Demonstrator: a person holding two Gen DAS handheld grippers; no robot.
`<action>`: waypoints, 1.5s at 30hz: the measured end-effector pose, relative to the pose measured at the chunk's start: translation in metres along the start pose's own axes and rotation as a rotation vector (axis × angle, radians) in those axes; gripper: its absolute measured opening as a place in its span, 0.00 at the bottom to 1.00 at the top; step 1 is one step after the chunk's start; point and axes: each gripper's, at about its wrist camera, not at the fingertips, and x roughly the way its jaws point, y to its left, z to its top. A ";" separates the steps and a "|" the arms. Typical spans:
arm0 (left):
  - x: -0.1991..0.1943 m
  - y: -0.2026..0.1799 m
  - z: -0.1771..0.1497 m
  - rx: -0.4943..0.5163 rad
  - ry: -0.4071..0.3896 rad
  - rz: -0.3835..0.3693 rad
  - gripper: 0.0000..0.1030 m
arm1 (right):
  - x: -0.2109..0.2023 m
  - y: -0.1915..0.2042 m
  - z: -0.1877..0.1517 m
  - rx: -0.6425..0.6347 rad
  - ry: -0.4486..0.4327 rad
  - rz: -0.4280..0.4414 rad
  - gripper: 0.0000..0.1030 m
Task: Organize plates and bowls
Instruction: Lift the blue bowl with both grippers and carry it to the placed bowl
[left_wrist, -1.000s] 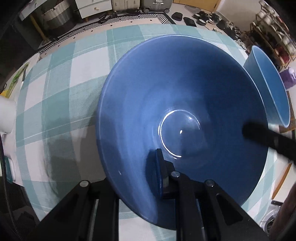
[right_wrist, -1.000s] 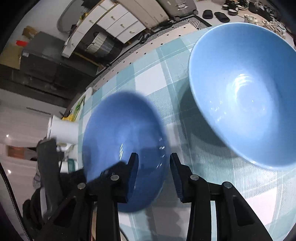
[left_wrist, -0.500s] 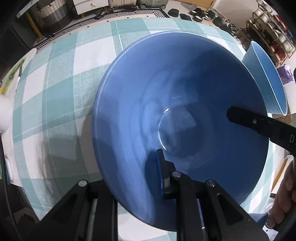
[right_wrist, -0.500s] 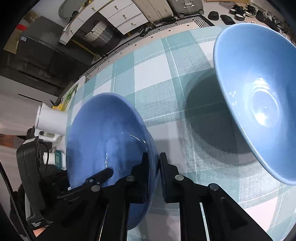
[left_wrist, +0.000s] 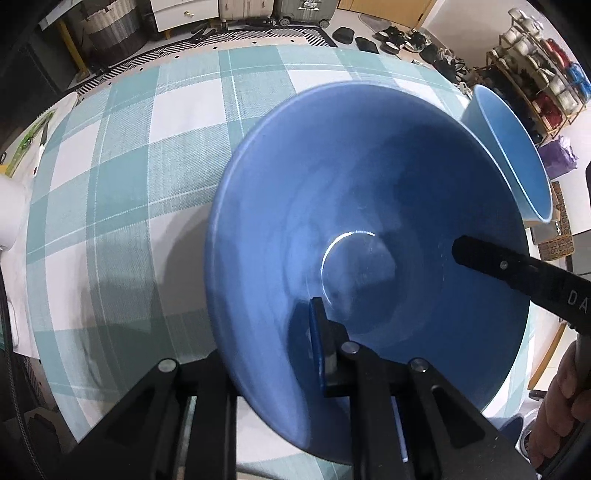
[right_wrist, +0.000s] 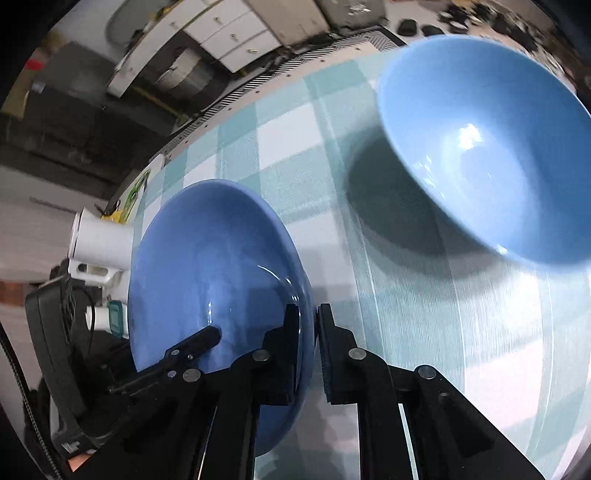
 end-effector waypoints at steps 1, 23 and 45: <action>-0.003 -0.001 -0.002 0.003 -0.006 0.006 0.15 | -0.005 0.002 -0.004 -0.016 -0.013 -0.005 0.10; -0.078 -0.042 -0.060 0.034 -0.193 0.040 0.14 | -0.121 -0.001 -0.091 -0.042 -0.126 0.035 0.10; -0.109 -0.107 -0.154 0.104 -0.185 0.025 0.14 | -0.193 -0.041 -0.201 0.037 -0.212 0.051 0.10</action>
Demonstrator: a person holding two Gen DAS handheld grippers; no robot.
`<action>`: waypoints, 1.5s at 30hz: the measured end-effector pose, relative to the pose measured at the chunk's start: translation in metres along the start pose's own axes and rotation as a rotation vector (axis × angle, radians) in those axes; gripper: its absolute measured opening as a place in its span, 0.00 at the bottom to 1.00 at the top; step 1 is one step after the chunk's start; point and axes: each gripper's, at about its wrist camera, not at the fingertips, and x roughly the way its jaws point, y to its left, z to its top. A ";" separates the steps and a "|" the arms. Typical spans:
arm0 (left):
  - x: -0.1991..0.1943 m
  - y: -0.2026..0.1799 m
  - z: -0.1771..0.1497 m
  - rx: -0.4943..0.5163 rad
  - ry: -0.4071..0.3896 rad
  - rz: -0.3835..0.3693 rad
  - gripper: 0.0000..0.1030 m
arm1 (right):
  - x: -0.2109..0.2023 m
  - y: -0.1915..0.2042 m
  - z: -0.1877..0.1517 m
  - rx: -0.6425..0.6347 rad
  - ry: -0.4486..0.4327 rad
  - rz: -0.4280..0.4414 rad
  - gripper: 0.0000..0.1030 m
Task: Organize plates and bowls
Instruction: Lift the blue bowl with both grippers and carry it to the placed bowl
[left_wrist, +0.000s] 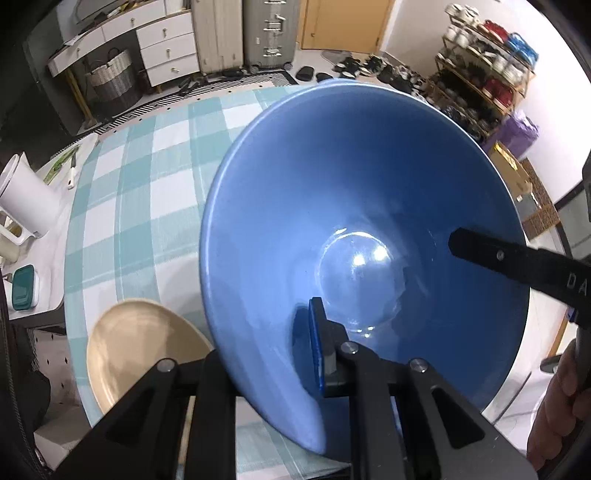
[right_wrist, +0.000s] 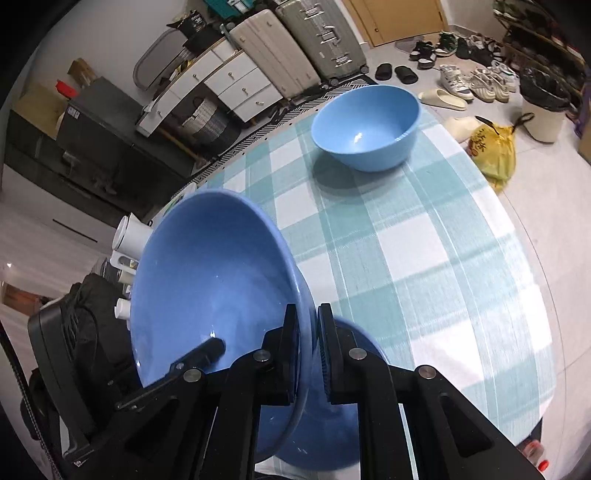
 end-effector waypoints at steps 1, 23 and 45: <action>0.000 -0.003 -0.004 0.006 0.003 0.004 0.14 | -0.003 -0.001 -0.005 -0.001 -0.001 -0.006 0.10; 0.028 -0.028 -0.060 0.083 0.052 0.083 0.18 | 0.029 -0.025 -0.063 -0.059 0.058 -0.061 0.10; 0.046 -0.052 -0.071 0.170 0.034 0.180 0.33 | 0.040 -0.035 -0.083 -0.203 -0.008 -0.140 0.11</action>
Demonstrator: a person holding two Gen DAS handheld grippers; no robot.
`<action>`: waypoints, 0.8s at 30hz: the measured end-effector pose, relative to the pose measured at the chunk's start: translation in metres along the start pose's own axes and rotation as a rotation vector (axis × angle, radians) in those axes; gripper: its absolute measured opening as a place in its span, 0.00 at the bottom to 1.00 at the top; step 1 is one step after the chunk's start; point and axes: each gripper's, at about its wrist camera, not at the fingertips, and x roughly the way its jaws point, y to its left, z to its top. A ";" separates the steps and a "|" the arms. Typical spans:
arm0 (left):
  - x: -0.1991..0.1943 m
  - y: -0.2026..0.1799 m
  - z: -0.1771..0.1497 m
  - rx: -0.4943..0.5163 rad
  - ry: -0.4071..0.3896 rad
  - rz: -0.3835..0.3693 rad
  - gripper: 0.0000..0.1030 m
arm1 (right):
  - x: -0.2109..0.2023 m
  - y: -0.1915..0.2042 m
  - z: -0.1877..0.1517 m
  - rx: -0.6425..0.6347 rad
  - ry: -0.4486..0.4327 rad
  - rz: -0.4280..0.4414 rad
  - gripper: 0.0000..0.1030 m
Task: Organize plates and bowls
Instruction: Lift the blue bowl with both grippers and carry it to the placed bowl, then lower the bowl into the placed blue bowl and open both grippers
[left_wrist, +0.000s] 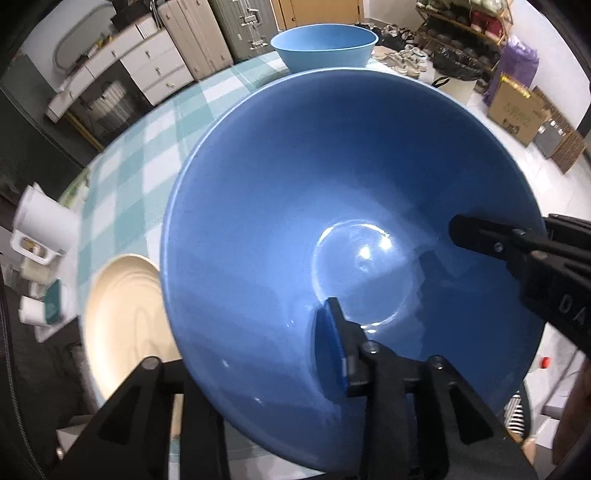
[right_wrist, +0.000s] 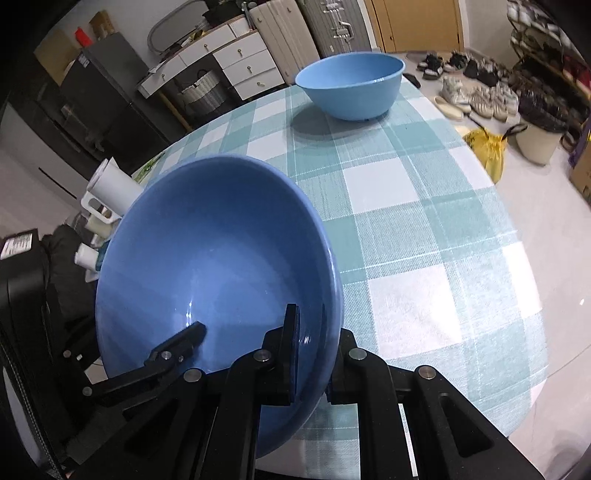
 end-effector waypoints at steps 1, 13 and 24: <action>0.000 0.002 -0.001 -0.009 0.000 -0.013 0.33 | 0.000 0.001 -0.001 -0.011 -0.005 -0.002 0.11; -0.009 0.007 0.002 -0.055 -0.017 -0.034 0.38 | 0.003 -0.008 -0.005 0.036 -0.028 0.049 0.11; -0.025 0.005 0.007 -0.052 -0.077 0.062 0.45 | 0.005 -0.016 -0.003 0.078 -0.016 0.058 0.11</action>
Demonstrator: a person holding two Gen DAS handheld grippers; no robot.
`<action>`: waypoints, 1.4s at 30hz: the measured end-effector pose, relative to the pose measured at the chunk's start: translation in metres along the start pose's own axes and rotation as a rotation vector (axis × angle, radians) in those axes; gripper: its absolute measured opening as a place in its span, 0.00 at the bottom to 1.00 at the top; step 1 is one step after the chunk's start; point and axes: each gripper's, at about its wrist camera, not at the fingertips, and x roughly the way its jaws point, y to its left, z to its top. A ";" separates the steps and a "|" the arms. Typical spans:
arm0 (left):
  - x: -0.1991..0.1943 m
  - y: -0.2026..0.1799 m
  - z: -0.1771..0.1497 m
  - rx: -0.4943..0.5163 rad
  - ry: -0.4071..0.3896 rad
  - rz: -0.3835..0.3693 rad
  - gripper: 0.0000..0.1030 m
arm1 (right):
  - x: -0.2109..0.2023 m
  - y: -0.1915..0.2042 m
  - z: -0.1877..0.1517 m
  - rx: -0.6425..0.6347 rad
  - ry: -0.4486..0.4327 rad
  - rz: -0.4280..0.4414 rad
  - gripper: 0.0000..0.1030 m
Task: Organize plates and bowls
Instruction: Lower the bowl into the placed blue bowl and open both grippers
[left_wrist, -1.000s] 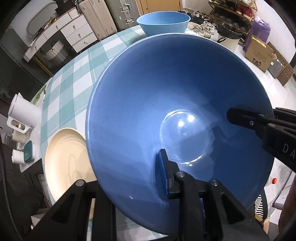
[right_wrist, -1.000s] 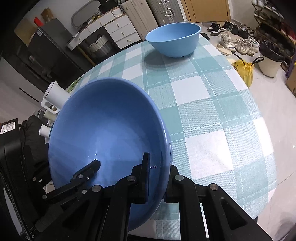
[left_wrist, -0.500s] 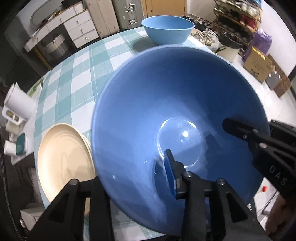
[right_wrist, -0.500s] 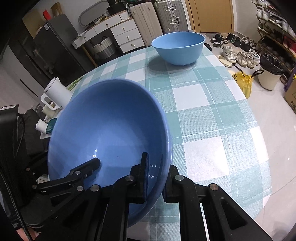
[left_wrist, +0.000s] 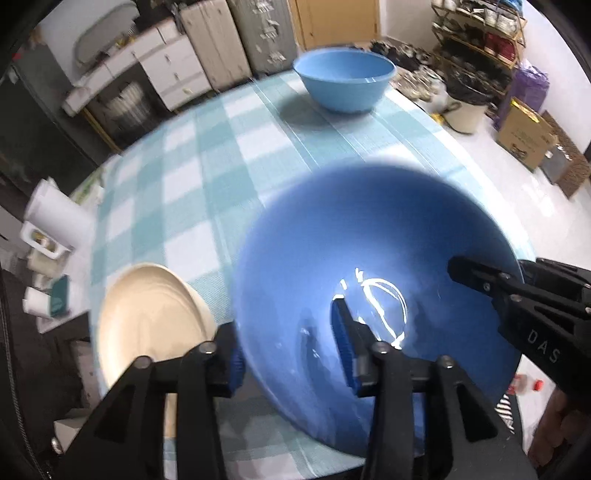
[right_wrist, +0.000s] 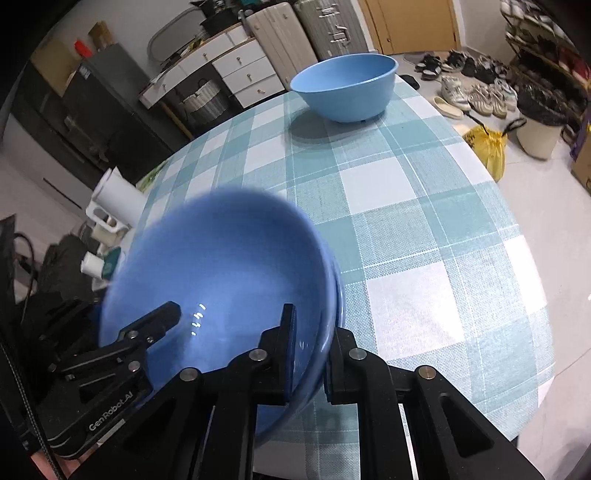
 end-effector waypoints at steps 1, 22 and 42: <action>-0.002 0.000 0.001 0.002 -0.012 -0.002 0.45 | 0.000 -0.001 0.000 0.000 -0.002 -0.002 0.11; 0.019 0.018 -0.015 -0.073 -0.004 -0.064 0.46 | -0.023 0.001 0.004 -0.022 -0.087 0.000 0.15; -0.019 0.031 -0.083 -0.333 -0.365 -0.023 0.73 | -0.092 0.014 -0.083 -0.119 -0.562 0.041 0.78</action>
